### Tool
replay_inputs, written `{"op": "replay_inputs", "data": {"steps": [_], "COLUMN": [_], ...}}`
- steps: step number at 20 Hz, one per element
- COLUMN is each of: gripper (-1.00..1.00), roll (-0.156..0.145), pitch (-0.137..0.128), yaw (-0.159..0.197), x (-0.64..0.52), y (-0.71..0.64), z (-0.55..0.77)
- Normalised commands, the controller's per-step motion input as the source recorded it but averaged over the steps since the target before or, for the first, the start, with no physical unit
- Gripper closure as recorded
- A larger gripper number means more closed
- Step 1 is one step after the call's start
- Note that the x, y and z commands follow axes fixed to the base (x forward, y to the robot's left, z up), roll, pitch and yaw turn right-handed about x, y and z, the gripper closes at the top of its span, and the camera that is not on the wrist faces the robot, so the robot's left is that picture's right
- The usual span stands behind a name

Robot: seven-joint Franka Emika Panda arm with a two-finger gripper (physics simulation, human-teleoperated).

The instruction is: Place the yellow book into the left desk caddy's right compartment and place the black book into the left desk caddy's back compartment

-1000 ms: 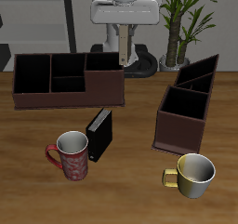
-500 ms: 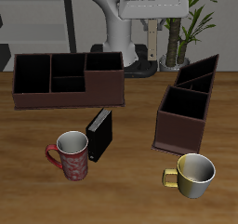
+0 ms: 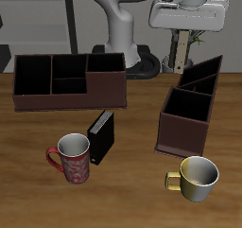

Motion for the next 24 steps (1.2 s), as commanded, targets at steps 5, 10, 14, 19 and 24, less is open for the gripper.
{"op": "replay_inputs", "data": {"steps": [5, 10, 14, 19, 24], "gripper": [1.00, 1.00, 1.00, 1.00, 1.00], "roll": [-0.049, -0.041, -0.019, -0.005, -0.010], "pitch": [0.011, 0.006, 0.019, 0.043, 0.012], "yaw": [-0.018, -0.025, -0.009, 0.004, -0.009], "x": [0.24, 0.26, 0.22, 0.12, 0.16], "y": [0.45, 0.32, 0.29, 0.27, 0.00], "z": [-0.09, -0.07, -0.16, -0.22, -0.11]}}
